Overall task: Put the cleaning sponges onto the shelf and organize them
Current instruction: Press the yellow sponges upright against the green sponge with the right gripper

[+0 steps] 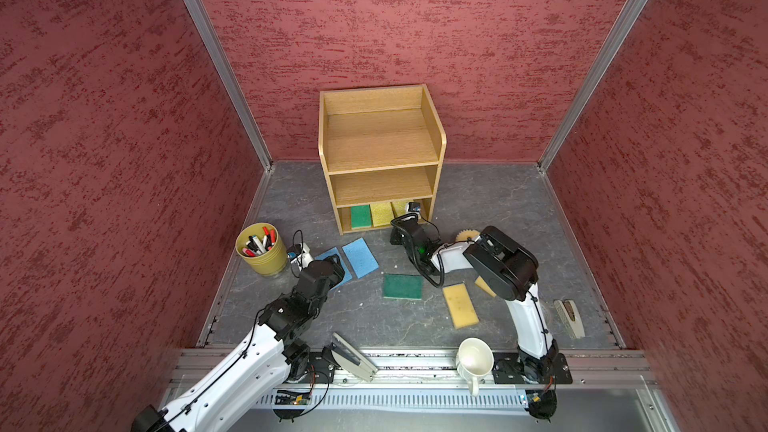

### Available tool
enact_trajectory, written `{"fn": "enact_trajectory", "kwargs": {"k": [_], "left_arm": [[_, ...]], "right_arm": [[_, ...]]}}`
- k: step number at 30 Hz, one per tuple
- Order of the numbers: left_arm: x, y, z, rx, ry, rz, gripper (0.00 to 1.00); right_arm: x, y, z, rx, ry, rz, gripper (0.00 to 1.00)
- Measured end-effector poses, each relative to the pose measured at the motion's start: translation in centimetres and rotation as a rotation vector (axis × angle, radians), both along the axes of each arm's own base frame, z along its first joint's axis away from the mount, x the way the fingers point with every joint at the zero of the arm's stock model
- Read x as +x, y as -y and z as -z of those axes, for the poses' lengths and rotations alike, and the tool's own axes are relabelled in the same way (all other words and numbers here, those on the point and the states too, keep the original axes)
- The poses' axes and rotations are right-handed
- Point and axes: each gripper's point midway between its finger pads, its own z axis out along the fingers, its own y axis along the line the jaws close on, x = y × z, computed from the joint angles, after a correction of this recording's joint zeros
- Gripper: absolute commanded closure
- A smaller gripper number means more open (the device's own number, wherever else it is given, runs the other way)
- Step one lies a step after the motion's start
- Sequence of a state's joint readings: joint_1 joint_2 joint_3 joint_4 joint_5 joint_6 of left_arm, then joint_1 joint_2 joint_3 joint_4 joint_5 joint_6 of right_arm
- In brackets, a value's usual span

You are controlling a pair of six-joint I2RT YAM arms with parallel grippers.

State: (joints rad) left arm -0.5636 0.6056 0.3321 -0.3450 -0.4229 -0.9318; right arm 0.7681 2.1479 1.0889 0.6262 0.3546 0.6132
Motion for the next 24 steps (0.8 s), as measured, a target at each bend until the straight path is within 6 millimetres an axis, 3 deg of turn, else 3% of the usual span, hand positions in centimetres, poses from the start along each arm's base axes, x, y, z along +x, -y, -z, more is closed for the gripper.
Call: {"fn": "enact_trajectory", "kwargs": {"k": [10, 24], "left_arm": [[-0.1, 0.0, -0.2, -0.025, 0.007, -0.006, 0.4], [-0.6, -0.4, 0.1, -0.034, 0.015, -0.012, 0.37]], "right_arm": [[0.3, 1.8, -1.6, 0.236, -0.074, 0.011, 0.78], [0.1, -0.3, -2.3, 0.397, -0.185, -0.029, 0.76]]}}
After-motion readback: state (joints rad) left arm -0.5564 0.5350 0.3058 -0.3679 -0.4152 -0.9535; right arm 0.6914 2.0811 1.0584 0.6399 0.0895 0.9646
